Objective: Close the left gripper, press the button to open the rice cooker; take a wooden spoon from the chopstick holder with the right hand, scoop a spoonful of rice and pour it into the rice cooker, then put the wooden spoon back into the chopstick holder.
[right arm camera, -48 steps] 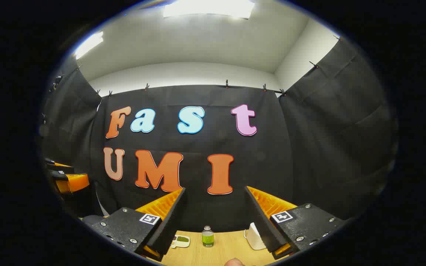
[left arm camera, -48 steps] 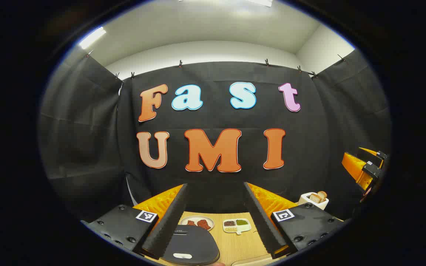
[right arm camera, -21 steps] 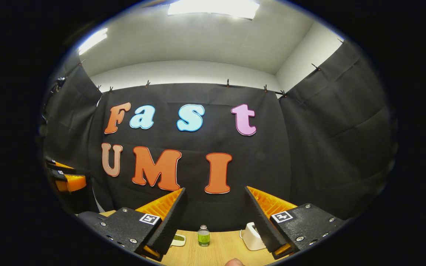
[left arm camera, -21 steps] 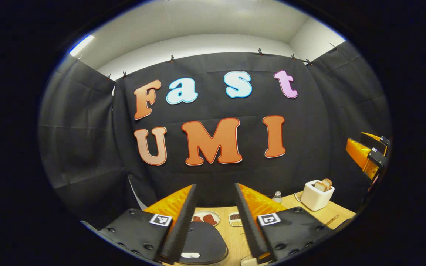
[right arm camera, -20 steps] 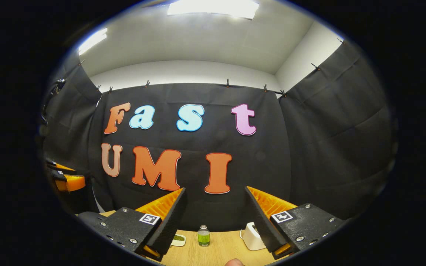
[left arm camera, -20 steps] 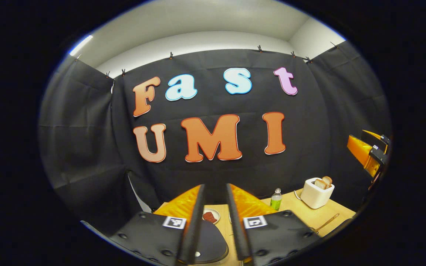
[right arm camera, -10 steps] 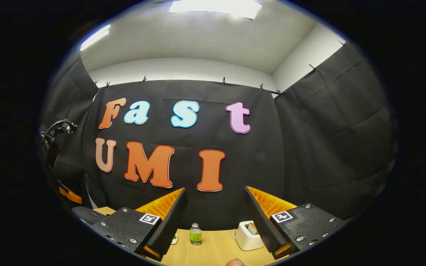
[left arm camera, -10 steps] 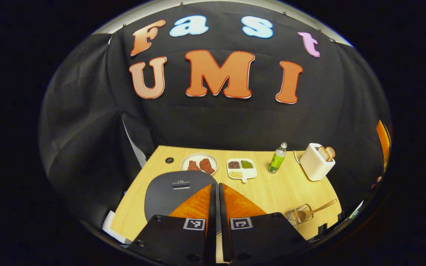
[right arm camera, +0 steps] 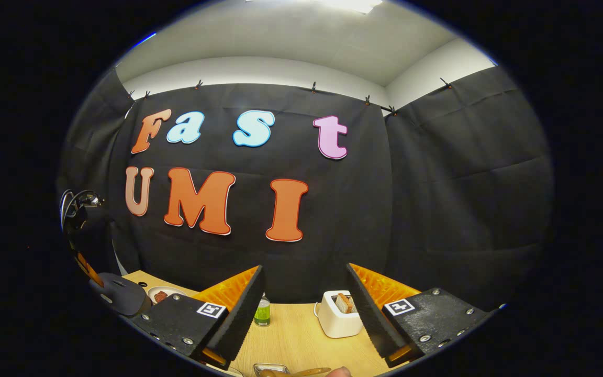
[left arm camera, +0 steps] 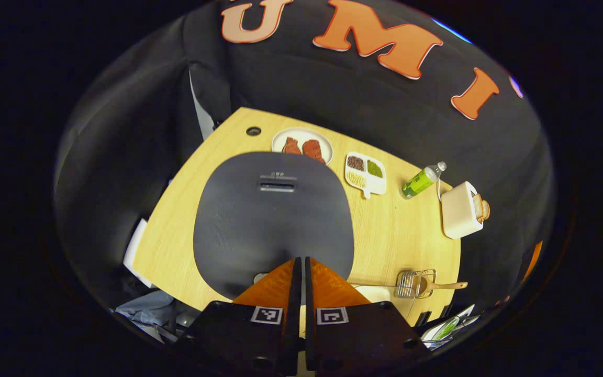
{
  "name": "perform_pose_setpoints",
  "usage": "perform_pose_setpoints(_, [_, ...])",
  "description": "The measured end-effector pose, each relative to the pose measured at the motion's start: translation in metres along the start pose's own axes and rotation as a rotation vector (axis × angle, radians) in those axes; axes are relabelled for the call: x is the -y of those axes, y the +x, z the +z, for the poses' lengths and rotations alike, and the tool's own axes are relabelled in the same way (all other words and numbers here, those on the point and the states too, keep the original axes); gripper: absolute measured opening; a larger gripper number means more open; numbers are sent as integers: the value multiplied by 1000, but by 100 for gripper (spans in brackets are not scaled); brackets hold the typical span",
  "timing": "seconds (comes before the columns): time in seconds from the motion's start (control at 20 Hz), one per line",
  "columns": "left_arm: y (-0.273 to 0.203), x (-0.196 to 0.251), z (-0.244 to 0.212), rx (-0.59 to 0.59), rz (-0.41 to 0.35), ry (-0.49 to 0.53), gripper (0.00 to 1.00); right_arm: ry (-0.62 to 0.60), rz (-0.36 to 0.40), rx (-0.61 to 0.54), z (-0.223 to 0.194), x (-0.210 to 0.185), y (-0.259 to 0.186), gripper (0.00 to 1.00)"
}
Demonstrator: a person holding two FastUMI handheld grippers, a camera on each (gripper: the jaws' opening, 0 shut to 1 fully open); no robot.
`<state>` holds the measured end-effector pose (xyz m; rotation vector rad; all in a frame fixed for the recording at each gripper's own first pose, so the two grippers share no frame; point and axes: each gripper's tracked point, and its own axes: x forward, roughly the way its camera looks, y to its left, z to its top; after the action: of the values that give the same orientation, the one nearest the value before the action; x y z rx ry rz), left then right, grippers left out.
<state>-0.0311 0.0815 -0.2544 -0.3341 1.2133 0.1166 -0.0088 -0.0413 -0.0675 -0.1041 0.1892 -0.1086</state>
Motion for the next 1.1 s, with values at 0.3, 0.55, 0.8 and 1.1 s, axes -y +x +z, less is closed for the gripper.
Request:
perform_pose_setpoints(0.3, [22, -16, -20, -154, 15, -81, 10, 4, -7, 1, -2, -1, -1, 94])
perform_pose_setpoints(0.55, [26, -21, -17, -172, 28, -93, 6, -11, -5, -20, -12, -3, -3, 95])
perform_pose_setpoints(0.8, [30, -24, -16, -168, 55, -62, 7, -19, 0, -86, -35, -5, -2, 95])
perform_pose_setpoints(1.1, [19, -21, -7, -24, 71, -7, 7, -54, 28, -138, -63, -4, -6, 95])
